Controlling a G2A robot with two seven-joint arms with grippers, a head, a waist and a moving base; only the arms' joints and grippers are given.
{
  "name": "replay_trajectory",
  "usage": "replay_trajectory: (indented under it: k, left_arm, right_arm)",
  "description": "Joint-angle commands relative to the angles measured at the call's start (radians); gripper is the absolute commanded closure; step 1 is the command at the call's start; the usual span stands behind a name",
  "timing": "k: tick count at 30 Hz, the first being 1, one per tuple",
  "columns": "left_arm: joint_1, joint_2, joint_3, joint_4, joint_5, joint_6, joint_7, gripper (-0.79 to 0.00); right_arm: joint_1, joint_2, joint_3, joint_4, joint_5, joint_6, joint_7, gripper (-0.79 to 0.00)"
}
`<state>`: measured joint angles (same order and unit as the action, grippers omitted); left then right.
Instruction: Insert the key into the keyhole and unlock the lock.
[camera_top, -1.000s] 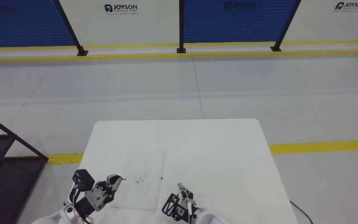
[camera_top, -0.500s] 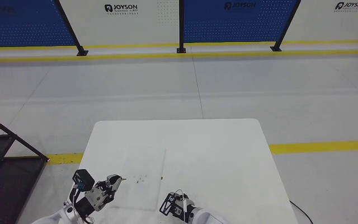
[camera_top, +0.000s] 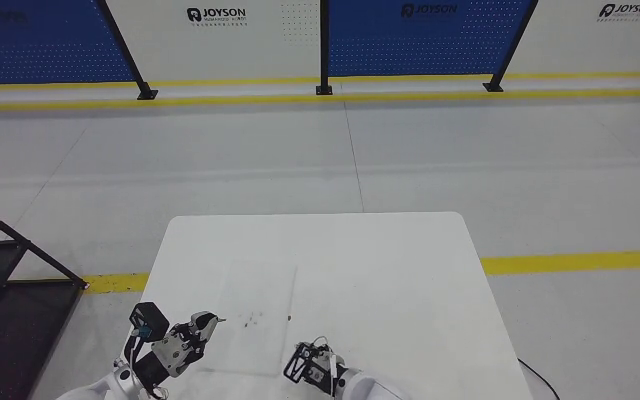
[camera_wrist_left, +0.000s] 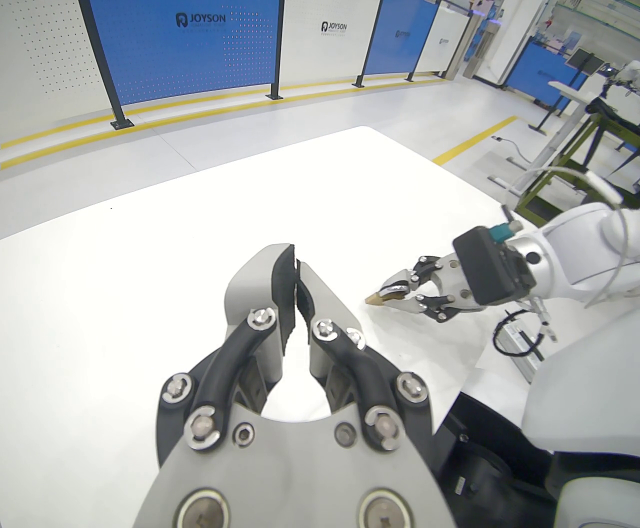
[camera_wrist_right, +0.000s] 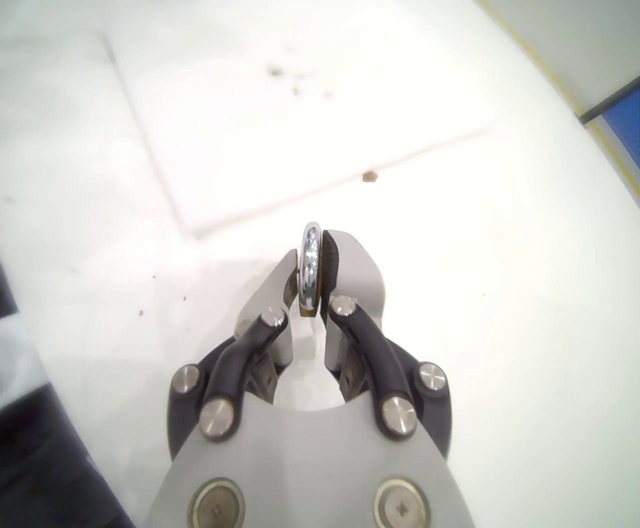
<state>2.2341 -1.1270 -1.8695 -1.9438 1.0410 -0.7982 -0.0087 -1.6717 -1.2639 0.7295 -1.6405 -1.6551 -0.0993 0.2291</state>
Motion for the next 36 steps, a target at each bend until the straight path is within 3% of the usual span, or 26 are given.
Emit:
replay_trajectory:
  k: [1, 5, 6, 12, 15, 22, 28, 36]
  left_arm:
    - [-0.009, -0.001, 0.009, 0.002, -0.021, 0.006, 0.003, 0.0]
    - [-0.021, -0.001, 0.024, 0.006, -0.091, -0.007, 0.004, 0.0]
    - [-0.026, 0.0, 0.031, 0.006, -0.115, -0.023, 0.002, 0.0]
    - [-0.058, 0.002, 0.081, 0.006, -0.182, -0.091, 0.005, 0.0]
    - [-0.079, 0.0, 0.111, 0.008, -0.217, -0.097, 0.029, 0.0]
    - [-0.126, -0.002, 0.196, 0.041, -0.233, -0.157, 0.044, 0.0]
    - [-0.177, -0.004, 0.267, 0.088, -0.322, -0.165, 0.035, 0.0]
    - [-0.191, -0.003, 0.276, 0.09, -0.318, -0.137, 0.008, 0.0]
  right_arm:
    - [-0.031, 0.01, 0.029, -0.016, 0.021, 0.008, -0.089, 0.0]
    - [-0.092, 0.031, 0.094, -0.039, 0.093, -0.015, -0.321, 0.0]
    - [-0.1, 0.039, 0.119, -0.034, 0.123, -0.074, -0.422, 0.0]
    - [-0.116, 0.065, 0.207, 0.007, 0.205, -0.223, -0.766, 0.0]
    - [-0.096, 0.072, 0.228, 0.03, 0.254, -0.333, -0.849, 0.0]
    - [-0.042, 0.077, 0.25, 0.063, 0.294, -0.452, -0.972, 0.0]
    - [0.045, 0.076, 0.23, 0.133, 0.319, -0.637, -1.043, 0.0]
    - [0.045, 0.076, 0.23, 0.133, 0.319, -0.637, -1.043, 0.0]
